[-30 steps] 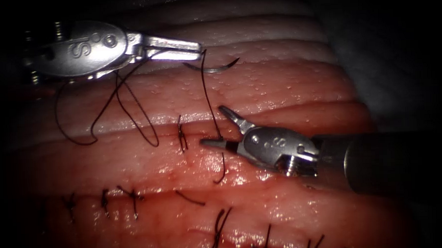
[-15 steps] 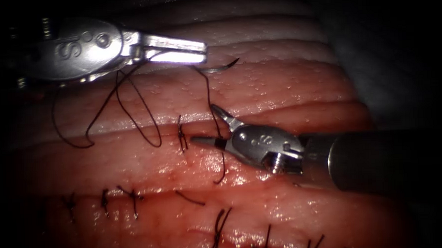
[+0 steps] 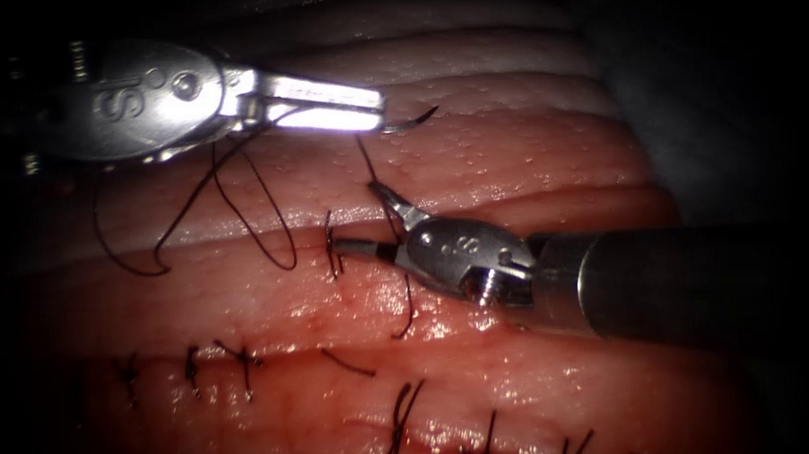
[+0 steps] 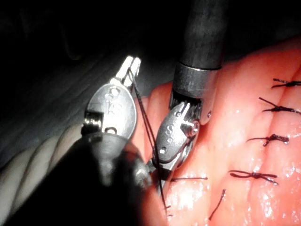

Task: Wound Closure
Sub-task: Pull long end taut with left gripper, then snip suture with blades on right end-effector, then release suture from left grasper

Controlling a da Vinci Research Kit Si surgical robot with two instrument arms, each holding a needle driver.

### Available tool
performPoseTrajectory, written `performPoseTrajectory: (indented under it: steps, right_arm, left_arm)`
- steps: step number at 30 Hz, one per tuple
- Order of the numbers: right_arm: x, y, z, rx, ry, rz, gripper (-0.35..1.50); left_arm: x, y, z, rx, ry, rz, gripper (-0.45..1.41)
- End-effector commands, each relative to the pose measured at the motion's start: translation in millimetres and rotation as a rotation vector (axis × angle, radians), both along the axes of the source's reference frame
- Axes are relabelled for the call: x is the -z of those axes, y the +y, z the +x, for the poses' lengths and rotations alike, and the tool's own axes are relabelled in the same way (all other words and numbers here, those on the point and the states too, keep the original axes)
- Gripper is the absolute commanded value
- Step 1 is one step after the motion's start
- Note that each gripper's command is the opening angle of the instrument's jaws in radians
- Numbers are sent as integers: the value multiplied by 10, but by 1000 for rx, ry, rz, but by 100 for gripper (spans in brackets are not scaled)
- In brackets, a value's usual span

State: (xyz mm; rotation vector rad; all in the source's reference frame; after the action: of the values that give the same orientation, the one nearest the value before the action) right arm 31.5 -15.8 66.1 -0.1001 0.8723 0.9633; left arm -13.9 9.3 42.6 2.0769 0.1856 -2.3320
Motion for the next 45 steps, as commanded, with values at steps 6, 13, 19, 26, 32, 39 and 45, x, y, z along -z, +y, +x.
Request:
performPoseTrajectory:
  steps: [6, 13, 19, 26, 32, 39, 45]
  right_arm:
    - [-6, 3, 15, -2, 5, -1, -23]
    - [-8, 3, 5, -7, -18, -33, -35]
    - [11, -19, -50, 101, -7, -75, 108]
    - [35, -46, -133, 149, -31, -107, 111]
    - [32, -45, -165, 121, -74, -120, 110]
    - [32, -44, -158, 120, -79, -123, 113]
    - [31, -45, -157, 122, -82, -130, 113]
  left_arm:
    - [-1, 0, -7, -6, -6, -6, -45]
    - [1, -4, -2, -18, -14, -9, -45]
    - [4, -31, 19, -45, -28, -38, -45]
    - [10, -109, 32, -123, -42, -29, -45]
    - [6, -192, 49, -279, -84, 33, -45]
    - [-6, -208, 64, -232, 1, 123, 133]
    - [3, -171, 71, -115, 10, 177, 140]
